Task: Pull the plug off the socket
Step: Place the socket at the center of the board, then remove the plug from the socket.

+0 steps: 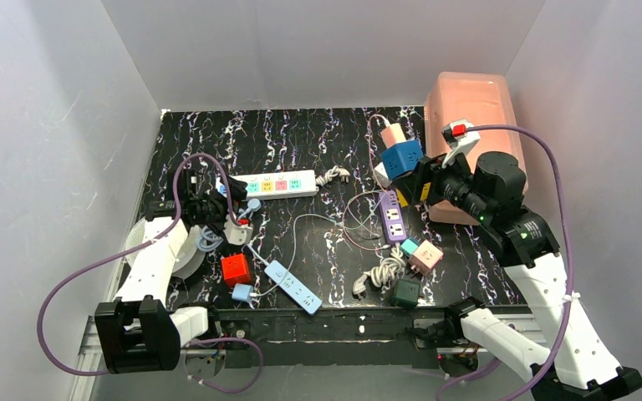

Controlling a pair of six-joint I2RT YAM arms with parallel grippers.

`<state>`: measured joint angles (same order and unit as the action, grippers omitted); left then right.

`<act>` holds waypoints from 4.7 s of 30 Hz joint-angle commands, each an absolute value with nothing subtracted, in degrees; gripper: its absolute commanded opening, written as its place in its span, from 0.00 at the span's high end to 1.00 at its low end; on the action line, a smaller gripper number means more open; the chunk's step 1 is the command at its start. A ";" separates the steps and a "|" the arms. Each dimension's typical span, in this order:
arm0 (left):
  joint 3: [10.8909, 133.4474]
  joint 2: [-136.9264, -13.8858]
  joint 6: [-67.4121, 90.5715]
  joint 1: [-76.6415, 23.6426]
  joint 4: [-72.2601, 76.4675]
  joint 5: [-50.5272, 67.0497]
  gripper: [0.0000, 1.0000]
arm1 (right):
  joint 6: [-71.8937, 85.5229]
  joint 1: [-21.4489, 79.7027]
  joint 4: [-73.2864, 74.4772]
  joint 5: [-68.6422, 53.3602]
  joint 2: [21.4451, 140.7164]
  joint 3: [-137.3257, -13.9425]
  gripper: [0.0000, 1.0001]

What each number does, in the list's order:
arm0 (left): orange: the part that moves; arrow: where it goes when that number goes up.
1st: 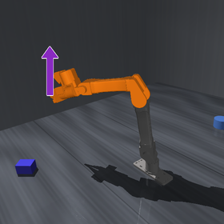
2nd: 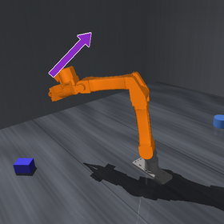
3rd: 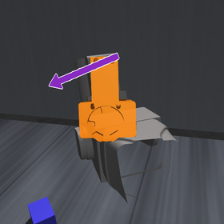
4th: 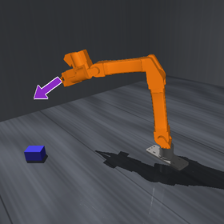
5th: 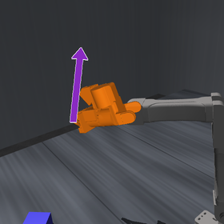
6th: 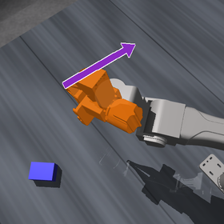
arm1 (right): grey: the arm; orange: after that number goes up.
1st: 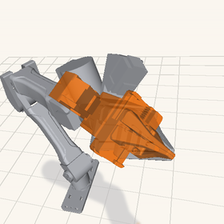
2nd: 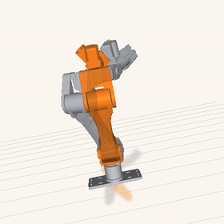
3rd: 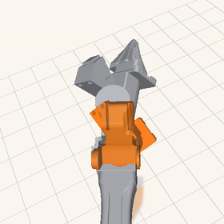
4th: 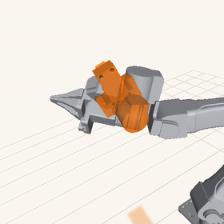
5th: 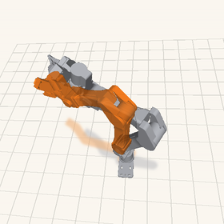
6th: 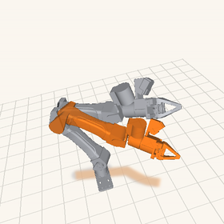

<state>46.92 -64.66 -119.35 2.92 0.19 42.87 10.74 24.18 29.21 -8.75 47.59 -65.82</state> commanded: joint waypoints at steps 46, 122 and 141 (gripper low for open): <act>52.42 -37.25 -102.93 -9.19 -7.03 77.47 0.02 | 13.71 48.13 22.54 -31.79 70.76 -78.52 0.99; 59.10 -46.41 -110.31 -40.77 -5.16 21.01 1.00 | 25.12 57.40 8.55 -26.92 75.09 -68.71 0.14; 60.21 -46.55 -110.96 -40.84 -0.97 15.86 1.00 | 31.31 60.51 -0.80 -15.67 76.56 -61.84 0.11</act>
<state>56.64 -47.94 -110.56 -40.73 -5.45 16.29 29.76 59.94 5.15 -16.62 77.69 -62.61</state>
